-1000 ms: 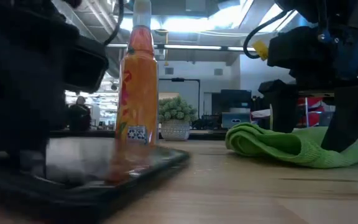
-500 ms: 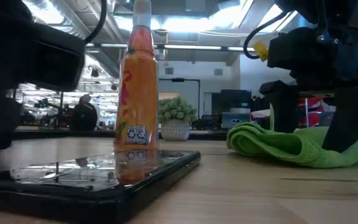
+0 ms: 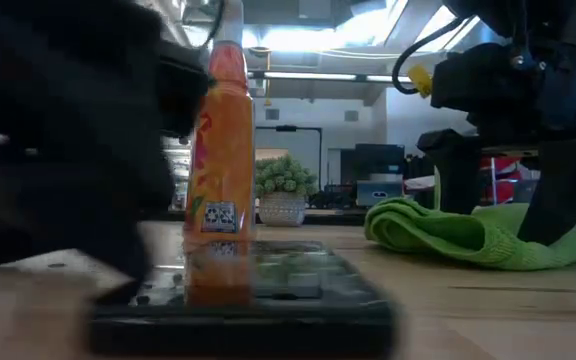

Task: Apply microfiber cloth
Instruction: Wipe the front of the black cellphone using the green microfiber cloth

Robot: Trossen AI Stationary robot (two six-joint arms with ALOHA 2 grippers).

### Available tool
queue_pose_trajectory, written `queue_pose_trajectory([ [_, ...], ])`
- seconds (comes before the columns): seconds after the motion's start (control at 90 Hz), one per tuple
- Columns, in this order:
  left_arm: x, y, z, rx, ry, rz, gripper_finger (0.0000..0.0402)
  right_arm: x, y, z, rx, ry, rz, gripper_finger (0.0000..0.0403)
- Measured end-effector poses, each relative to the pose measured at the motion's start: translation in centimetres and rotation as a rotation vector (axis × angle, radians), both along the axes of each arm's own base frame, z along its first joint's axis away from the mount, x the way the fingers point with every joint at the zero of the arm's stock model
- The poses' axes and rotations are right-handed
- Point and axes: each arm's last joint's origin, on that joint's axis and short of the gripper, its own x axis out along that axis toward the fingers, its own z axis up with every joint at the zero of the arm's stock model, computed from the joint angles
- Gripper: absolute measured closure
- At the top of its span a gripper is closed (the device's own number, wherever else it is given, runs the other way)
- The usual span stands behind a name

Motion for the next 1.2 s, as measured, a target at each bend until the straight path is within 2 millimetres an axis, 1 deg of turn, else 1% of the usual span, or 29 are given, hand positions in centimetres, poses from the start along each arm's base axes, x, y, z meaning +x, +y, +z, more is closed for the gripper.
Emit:
queue_pose_trajectory([
  [0.156, 1.1, 0.9, 0.2, 0.056, -0.031, -0.012, 0.0270, 0.0, 0.0, 0.0, 0.000, -0.002, 0.000, 0.0088],
  [0.278, 1.3, 1.7, 0.6, 0.093, -0.040, -0.034, 0.0270, 0.5, 0.2, 0.5, 0.012, -0.009, 0.003, 0.0094],
  [0.333, 1.2, 1.8, 1.5, 0.105, -0.058, -0.040, 0.0270, 0.9, 0.5, 1.1, 0.033, -0.023, 0.010, 0.0104],
  [0.411, 0.7, 1.6, 3.1, 0.140, -0.094, -0.041, 0.0270, 1.6, 0.9, 2.0, 0.083, -0.042, 0.027, 0.0127],
  [0.489, -0.2, 1.2, 3.9, 0.230, -0.092, -0.041, 0.0270, 2.2, 1.3, 2.8, 0.114, -0.061, 0.037, 0.0159],
  [0.567, -0.9, 0.8, 3.8, 0.332, -0.092, -0.012, 0.0270, 2.7, 1.5, 3.5, 0.130, -0.086, 0.028, 0.0199],
  [0.622, -1.2, 0.5, 3.7, 0.389, -0.110, 0.047, 0.0270, 3.1, 1.7, 4.1, 0.146, -0.116, 0.024, 0.0231],
  [0.711, -1.4, 0.0, 3.2, 0.404, -0.111, 0.102, 0.0270, 3.7, 1.9, 4.7, 0.174, -0.174, 0.023, 0.0288],
  [0.833, -1.1, -0.5, 2.5, 0.375, -0.120, 0.039, 0.0270, 3.7, 1.9, 4.7, 0.186, -0.173, 0.004, 0.0370],
  [0.889, -1.0, -0.8, 2.3, 0.360, -0.134, 0.028, 0.0270, 3.4, 1.8, 4.5, 0.177, -0.143, -0.004, 0.0392],
  [0.944, -1.1, -1.0, 1.7, 0.368, -0.124, 0.021, 0.0270, 3.1, 1.7, 4.3, 0.167, -0.100, -0.022, 0.0392],
  [1.022, -1.2, -1.1, 0.9, 0.373, -0.092, 0.026, 0.0270, 2.3, 1.4, 3.9, 0.141, 0.004, -0.029, 0.0373],
  [1.1, -1.0, -0.9, 0.7, 0.358, -0.087, 0.043, 0.0270, 1.6, 1.1, 3.9, 0.103, 0.110, -0.040, 0.0355],
  [1.2, -0.6, -0.3, 0.7, 0.350, -0.083, 0.071, 0.0270, 1.0, 0.8, 4.0, 0.076, 0.185, -0.075, 0.0340],
])
